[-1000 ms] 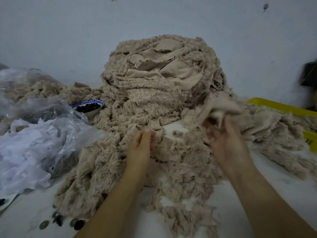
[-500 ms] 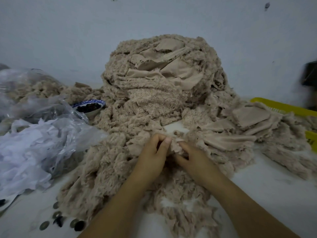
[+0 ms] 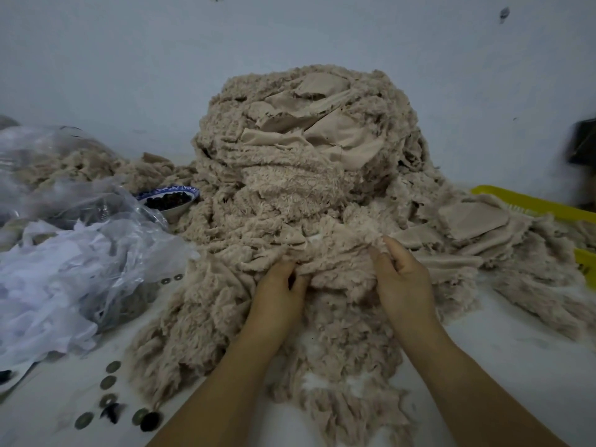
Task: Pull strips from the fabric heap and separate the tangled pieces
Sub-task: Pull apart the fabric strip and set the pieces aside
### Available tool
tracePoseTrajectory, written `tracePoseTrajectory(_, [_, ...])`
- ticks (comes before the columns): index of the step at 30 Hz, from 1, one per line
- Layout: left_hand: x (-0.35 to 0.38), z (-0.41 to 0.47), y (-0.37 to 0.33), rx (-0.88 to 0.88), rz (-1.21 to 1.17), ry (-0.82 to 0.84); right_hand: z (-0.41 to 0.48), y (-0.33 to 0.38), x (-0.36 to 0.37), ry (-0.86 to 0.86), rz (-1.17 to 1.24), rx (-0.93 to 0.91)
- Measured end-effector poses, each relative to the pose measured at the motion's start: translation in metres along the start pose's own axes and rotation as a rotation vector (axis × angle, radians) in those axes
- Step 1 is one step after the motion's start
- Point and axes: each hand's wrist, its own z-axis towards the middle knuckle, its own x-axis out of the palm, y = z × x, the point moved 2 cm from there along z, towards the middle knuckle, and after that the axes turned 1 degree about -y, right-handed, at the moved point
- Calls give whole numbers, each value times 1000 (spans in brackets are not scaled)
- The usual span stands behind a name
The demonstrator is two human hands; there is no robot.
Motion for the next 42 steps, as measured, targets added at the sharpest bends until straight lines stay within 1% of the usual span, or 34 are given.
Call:
tracePoseTrajectory(2, [-3, -2, 0, -58, -61, -33, 0, 1, 0, 31, 19, -7])
tracePoseTrajectory(4, [-7, -5, -2, -57, -109, -57, 0, -1, 0, 93, -16, -5])
tracePoseTrajectory(7, [-7, -12, -14, 73, -183, -28, -2, -1, 5, 207, -76, -33])
tracePoseTrajectory(8, [-7, -14, -19, 110, -250, 7, -3, -1, 7, 234, -88, -44])
tracePoseTrajectory(9, [-7, -17, -25, 102, -337, 47, -4, -1, 8, 255, -99, -52])
tracePoseTrajectory(11, [-7, -18, -32, 8, -527, 86, -5, 1, 9, 284, -137, -66])
tracePoseTrajectory(14, [-4, -17, -28, -159, -767, 70, -6, -1, 10, 310, -203, -111])
tracePoseTrajectory(16, [-7, -11, -26, -217, -1080, 5, -5, -2, 12, 307, -242, -120])
tracePoseTrajectory(18, [-16, -5, -20, -274, -1360, -106, -1, -4, 8, 267, -261, -98])
tracePoseTrajectory(19, [-23, -2, -16, -286, -1458, -166, 2, -5, 5, 229, -268, -80])
tracePoseTrajectory(21, [-32, 5, -7, -282, -1551, -263, 7, -7, -3, 169, -274, -40])
tracePoseTrajectory(22, [-33, 5, -4, -271, -1562, -263, 8, -7, -4, 152, -265, -25])
tracePoseTrajectory(24, [-29, 4, -9, -255, -1479, -175, 7, -5, -4, 143, -214, -3])
tracePoseTrajectory(25, [-23, 3, -13, -254, -1348, -122, 6, -4, -2, 151, -184, -1])
tracePoseTrajectory(27, [-11, -3, -19, -183, -903, -72, 2, -2, 1, 171, -142, -2])
tracePoseTrajectory(28, [-8, -7, -21, -98, -698, -99, 1, 0, 2, 176, -123, 2])
tracePoseTrajectory(29, [-8, -11, -23, -9, -559, -160, 0, 0, 2, 181, -104, 11])
tracePoseTrajectory(31, [-11, -16, -27, 63, -449, -248, 0, 0, 1, 197, -60, 39])
tracePoseTrajectory(32, [-11, -18, -27, 77, -417, -233, 0, 1, 0, 205, -29, 55])
tracePoseTrajectory(33, [-8, -20, -28, 72, -400, -154, -1, 2, 1, 210, 19, 70])
tracePoseTrajectory(36, [6, -29, -34, -28, -431, 239, -4, 6, 4, 254, 153, 59])
tracePoseTrajectory(37, [11, -30, -36, -64, -469, 302, -5, 7, 5, 281, 152, 35])
tracePoseTrajectory(38, [13, -29, -37, -107, -546, 308, -6, 8, 7, 317, 138, 4])
tracePoseTrajectory(39, [13, -26, -37, -155, -676, 282, -7, 10, 8, 350, 120, -26])
tracePoseTrajectory(42, [3, -15, -33, -300, -1201, 231, -7, 7, 12, 429, -34, -121])
